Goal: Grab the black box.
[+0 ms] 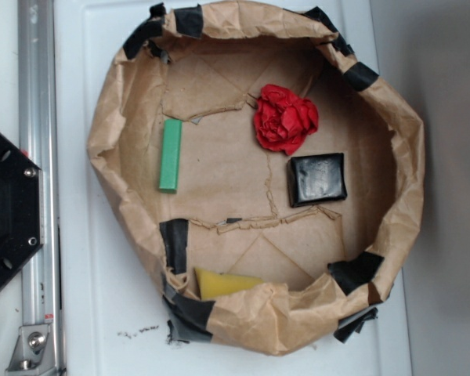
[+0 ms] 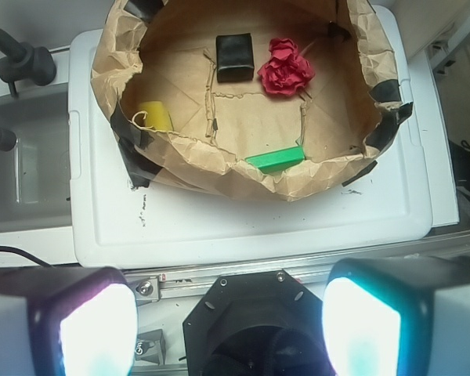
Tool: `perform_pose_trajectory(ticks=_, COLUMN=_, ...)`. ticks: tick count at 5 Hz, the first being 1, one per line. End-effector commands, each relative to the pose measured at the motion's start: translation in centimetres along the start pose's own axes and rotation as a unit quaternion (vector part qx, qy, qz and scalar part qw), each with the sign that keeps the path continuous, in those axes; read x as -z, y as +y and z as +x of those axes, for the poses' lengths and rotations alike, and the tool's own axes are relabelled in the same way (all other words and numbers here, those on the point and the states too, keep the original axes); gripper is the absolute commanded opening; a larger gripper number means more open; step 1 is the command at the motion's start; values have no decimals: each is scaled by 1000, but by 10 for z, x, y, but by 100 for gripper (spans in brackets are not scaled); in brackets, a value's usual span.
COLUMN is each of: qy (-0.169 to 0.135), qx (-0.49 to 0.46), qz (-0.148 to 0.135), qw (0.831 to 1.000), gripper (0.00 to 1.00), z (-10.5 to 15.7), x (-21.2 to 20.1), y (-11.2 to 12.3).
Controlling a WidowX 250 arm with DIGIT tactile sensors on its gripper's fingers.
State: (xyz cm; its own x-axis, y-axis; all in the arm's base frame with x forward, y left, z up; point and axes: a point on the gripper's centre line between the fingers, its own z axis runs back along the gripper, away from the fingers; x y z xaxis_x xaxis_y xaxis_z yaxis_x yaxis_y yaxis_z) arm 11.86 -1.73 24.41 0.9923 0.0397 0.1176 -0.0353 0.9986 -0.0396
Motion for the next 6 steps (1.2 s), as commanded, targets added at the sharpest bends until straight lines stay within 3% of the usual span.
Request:
perform_pose_trajectory(ticks=1, qy=0, qx=0, qz=0, qw=1000, gripper=100, z=0, x=0, y=0)
perform_pose_trajectory(ticks=3, qy=-134, qx=3, qz=-18, qw=991, gripper=100, z=96, x=18, y=5)
perform_pose_trajectory(ticks=4, qy=-125, qx=4, qz=-10, qw=992, gripper=100, z=142, x=62, y=19)
perform_pose_trajectory(ticks=5, qy=-100, qx=40, qz=8, qw=994, gripper=100, z=153, x=107, y=26)
perform_pose_trajectory(ticks=6, qy=-100, qx=40, qz=8, qw=994, gripper=100, z=153, x=107, y=26)
